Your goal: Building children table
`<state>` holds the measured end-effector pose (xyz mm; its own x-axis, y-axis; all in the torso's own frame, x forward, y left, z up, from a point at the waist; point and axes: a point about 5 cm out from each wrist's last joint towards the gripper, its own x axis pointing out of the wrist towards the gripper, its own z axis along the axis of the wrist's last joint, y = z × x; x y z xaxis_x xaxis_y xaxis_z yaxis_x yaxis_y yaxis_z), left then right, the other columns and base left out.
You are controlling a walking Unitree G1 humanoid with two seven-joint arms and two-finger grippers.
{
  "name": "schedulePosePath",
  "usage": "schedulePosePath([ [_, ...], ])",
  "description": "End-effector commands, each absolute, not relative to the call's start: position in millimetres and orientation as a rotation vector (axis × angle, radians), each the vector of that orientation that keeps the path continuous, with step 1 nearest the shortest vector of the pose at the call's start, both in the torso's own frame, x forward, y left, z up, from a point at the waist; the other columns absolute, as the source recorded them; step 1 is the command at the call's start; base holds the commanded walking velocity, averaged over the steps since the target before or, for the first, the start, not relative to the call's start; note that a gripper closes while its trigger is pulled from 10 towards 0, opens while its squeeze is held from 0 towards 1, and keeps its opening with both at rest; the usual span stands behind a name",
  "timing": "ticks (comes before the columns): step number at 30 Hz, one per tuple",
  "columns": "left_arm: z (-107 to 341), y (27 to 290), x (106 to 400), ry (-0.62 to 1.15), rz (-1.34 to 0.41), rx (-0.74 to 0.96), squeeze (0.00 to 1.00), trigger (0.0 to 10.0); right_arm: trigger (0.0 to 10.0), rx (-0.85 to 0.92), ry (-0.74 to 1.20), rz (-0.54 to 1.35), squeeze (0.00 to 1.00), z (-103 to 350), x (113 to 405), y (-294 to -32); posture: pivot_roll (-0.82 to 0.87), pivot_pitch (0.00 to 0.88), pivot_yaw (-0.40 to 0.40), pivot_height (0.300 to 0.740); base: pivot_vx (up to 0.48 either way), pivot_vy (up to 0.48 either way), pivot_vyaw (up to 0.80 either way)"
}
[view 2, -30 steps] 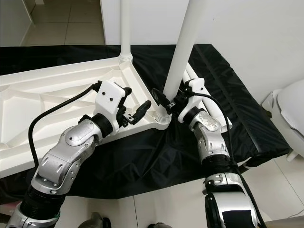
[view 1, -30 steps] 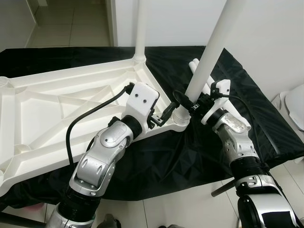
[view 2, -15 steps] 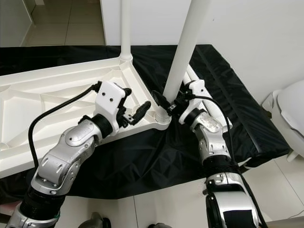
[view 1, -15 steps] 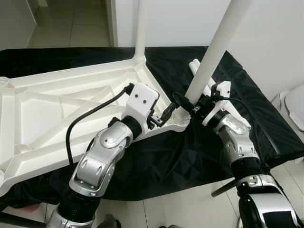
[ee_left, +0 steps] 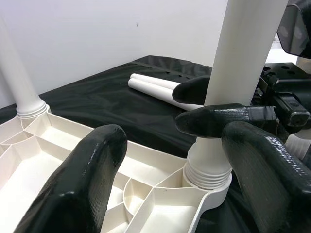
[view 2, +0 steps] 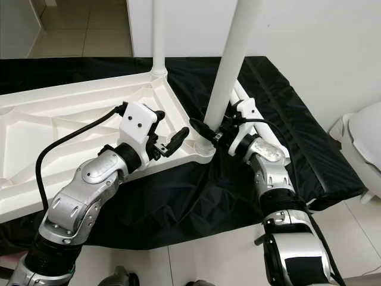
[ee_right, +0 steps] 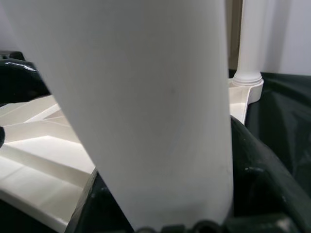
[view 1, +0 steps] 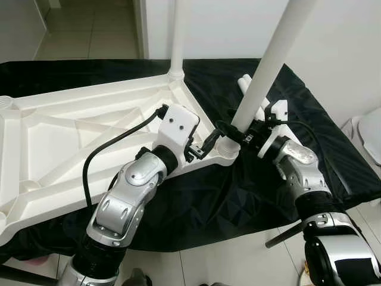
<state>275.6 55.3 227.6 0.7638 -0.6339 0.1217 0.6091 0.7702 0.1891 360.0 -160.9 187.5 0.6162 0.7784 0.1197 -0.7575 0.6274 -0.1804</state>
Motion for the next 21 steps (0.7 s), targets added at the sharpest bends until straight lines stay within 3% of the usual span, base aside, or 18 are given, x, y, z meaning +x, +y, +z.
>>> schedulePosePath([
  [1, 231, 53, 273, -0.191, -0.694, 0.155, 0.00, 10.0, 10.0, -0.022, 0.070, 0.889, 0.00, 138, 352, -171, 0.03, 0.110, -0.024, 0.740, 0.000, 0.000, 0.00],
  [21, 233, 55, 274, -0.196, -0.685, 0.155, 0.00, 10.0, 10.0, 0.127, 0.223, 0.794, 0.00, 135, 366, -178, 0.03, 0.122, -0.024, 0.740, 0.000, 0.000, 0.00],
])
